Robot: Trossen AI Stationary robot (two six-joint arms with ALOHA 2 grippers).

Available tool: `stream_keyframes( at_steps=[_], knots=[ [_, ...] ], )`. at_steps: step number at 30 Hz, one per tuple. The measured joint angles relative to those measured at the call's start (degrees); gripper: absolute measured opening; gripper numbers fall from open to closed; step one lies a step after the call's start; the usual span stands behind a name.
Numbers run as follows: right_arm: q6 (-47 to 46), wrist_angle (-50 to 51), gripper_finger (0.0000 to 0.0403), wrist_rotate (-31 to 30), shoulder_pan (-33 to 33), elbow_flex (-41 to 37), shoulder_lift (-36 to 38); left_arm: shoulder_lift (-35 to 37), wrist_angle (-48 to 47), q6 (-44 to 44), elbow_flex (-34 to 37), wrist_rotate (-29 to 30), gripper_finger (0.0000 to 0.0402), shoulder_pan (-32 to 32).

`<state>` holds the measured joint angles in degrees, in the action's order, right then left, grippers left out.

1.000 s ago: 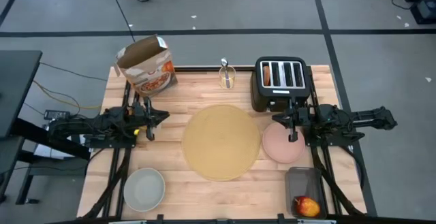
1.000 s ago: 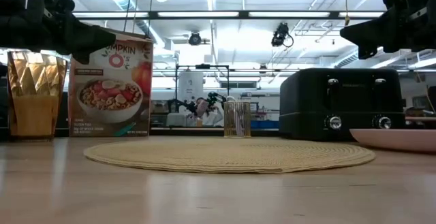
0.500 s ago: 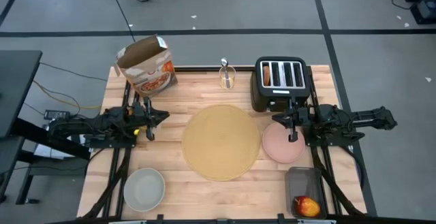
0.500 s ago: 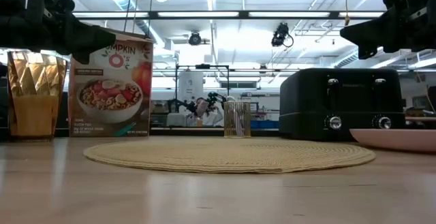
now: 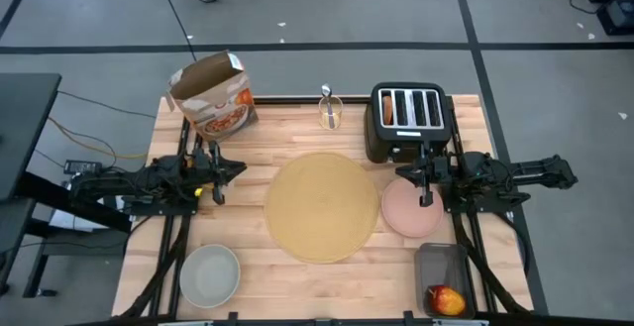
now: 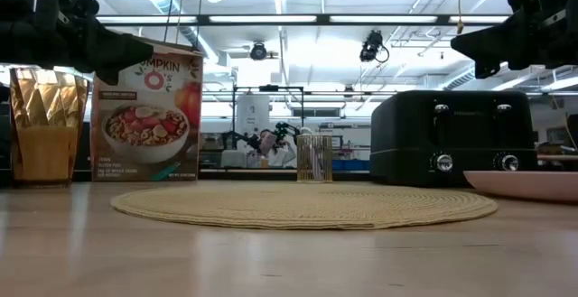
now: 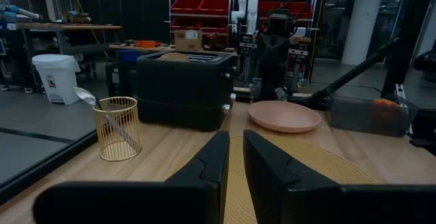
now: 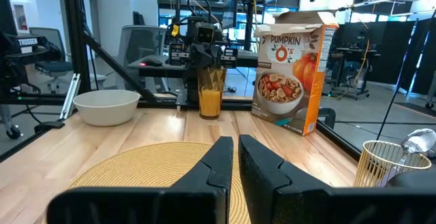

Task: Arrange a breakfast setting

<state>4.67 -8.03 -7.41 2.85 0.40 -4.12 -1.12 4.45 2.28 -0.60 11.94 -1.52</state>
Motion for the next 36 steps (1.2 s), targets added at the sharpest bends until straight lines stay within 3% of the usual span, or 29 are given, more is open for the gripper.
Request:
stream_keyframes(
  at_steps=[9, 12, 22, 31, 36],
  knots=[
    [0.0, 0.0, 0.0036, 0.0, 0.0, 0.0, 0.0, 0.0, 0.1, -0.2, 0.0, 0.0, 0.0053, 0.0],
    [0.0, 0.0, 0.0036, 0.0, 0.0, 0.0, 0.0, 0.0, 2.3, -5.6, 0.0, 0.7, 0.0052, -0.2],
    [0.0, 0.0, 0.0036, 0.0, 0.0, 0.0, 0.0, 0.0, 8.4, -1.7, 0.0, 0.7, 0.0052, -0.1],
    [0.0, 0.0, 0.0036, 0.0, 0.0, 0.0, 0.0, 0.0, 29.5, 6.5, 0.0, 0.9, 0.0052, -0.1],
    [3.8, -0.7, 0.0036, -0.2, 0.0, 0.0, 0.0, 0.0, 35.7, 9.6, -0.1, 0.0, 0.0052, -0.1]
  ],
)
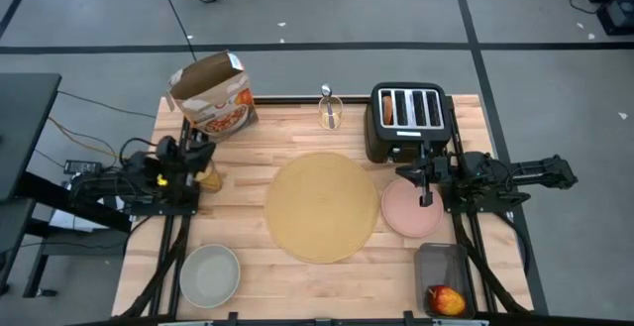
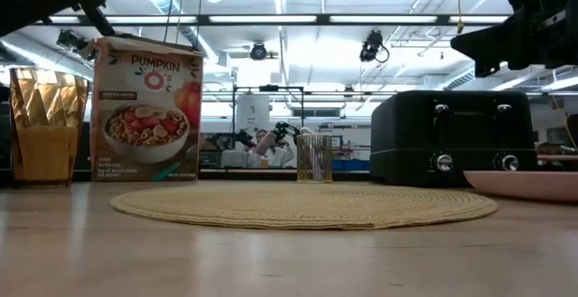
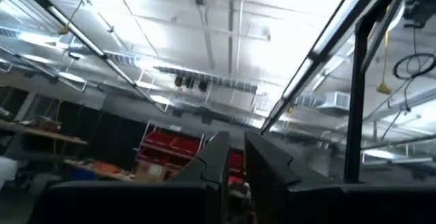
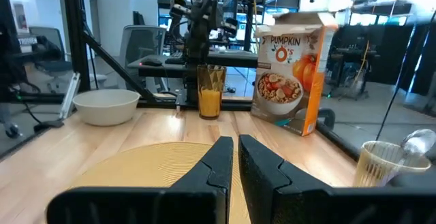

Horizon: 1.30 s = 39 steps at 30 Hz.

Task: Arrange a breakfast setting
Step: Put the gray bowl on the table mat

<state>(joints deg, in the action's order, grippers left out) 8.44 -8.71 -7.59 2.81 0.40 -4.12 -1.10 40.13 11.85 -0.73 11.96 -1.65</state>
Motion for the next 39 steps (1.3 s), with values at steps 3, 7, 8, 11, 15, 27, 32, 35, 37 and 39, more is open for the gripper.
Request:
stream_keyframes(
  at_steps=[3, 7, 8, 11, 15, 27, 32, 35, 37, 39],
  knots=[
    [7.2, -1.9, 0.0036, -0.2, 0.0, 0.0, 0.0, 0.0, 2.3, 2.1, 0.0, 3.0, 0.0052, 0.0],
    [9.1, -7.0, 0.0036, -2.0, 0.0, 0.0, 0.0, -0.3, 1.0, 2.9, -1.7, 0.5, 0.0052, 0.1],
    [9.0, -8.6, 0.0036, -3.9, -0.2, 0.0, 0.0, -1.2, -1.3, 3.4, -3.4, -0.9, 0.0052, 0.4],
    [8.7, -13.8, 0.0036, -6.5, -0.3, 0.0, 0.0, -6.2, -11.4, 4.2, -11.1, -4.5, 0.0047, 1.8],
    [9.4, -19.1, 0.0036, -7.2, -0.3, 0.0, 0.0, -16.7, -24.2, 3.8, -24.3, -8.5, 0.0032, 4.7],
    [14.2, -27.6, 0.0036, -7.4, -0.3, 0.0, 0.0, -48.9, -64.1, 30.1, -58.5, -13.8, 0.0004, 23.4],
    [6.8, -31.5, 0.0036, -7.4, -0.3, 0.0, 0.0, -61.4, -78.0, 44.0, -71.0, -10.1, 0.0003, 30.5],
    [3.8, -33.8, 0.0036, -8.8, -0.3, 0.0, 0.0, -66.9, -85.7, 53.9, -76.4, -7.5, 0.0002, 33.8],
    [1.9, -34.2, 0.0036, -11.3, -0.3, 0.0, 0.0, -69.8, -87.9, 60.4, -78.6, -7.3, 0.0002, 35.8],
    [-1.3, -35.0, 0.0036, -14.6, -0.3, 0.0, 0.0, -72.3, -88.6, 67.6, -80.5, -7.2, 0.0002, 38.0]
  ],
)
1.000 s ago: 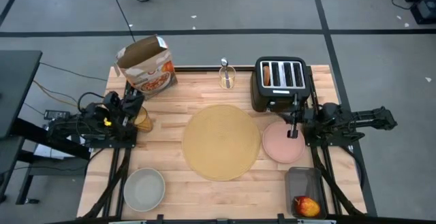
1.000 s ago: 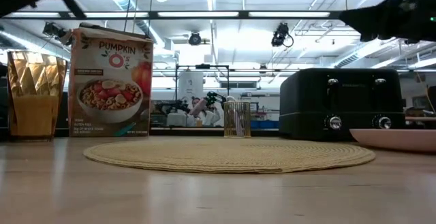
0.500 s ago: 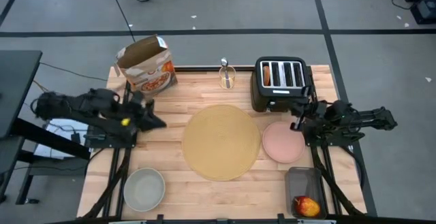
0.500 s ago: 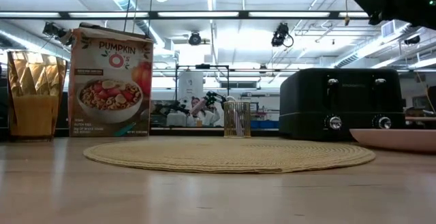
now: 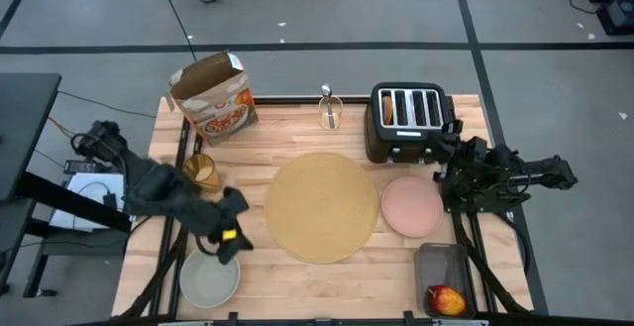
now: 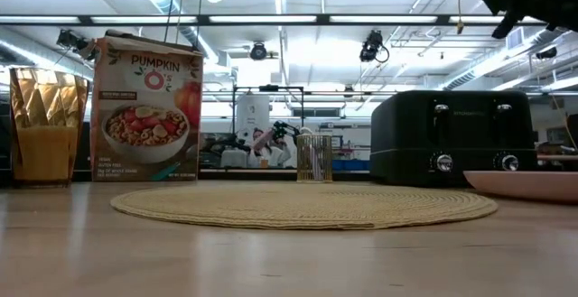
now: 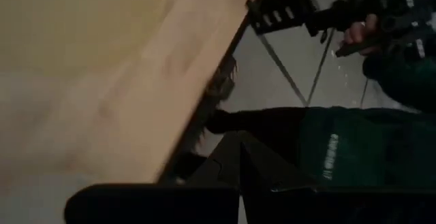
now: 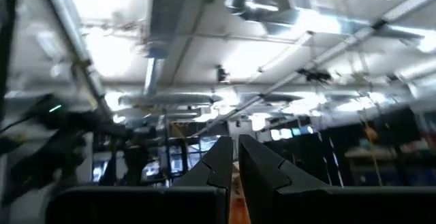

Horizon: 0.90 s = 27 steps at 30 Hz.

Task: Arrange a breakfast setting
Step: Put the gray bowl on the table mat

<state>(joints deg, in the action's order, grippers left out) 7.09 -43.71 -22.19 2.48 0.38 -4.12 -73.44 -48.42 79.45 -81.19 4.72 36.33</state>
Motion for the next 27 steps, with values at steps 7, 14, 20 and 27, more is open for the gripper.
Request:
stream_keyframes(
  at_steps=[7, 14, 20, 27],
  knots=[
    [-21.8, 7.0, 0.0030, -4.0, 0.0, 2.3, 0.0, -8.5, -5.5, 15.7, -5.5, 0.2, 0.0001, 7.2],
    [-33.3, 31.2, 0.0007, 3.9, 1.2, 13.6, -4.6, -12.4, -13.9, 28.2, -5.5, -2.2, 0.0030, 14.0],
    [-32.6, 34.7, 0.0035, 4.5, 2.2, 20.4, -12.4, -13.1, -13.8, 38.2, -5.5, 1.3, 0.0106, 18.4],
    [-29.1, 34.9, 0.0116, 8.4, 3.8, 25.5, -25.1, -18.7, -12.5, 39.5, -5.5, 1.2, 0.0216, 21.4]
  ],
)
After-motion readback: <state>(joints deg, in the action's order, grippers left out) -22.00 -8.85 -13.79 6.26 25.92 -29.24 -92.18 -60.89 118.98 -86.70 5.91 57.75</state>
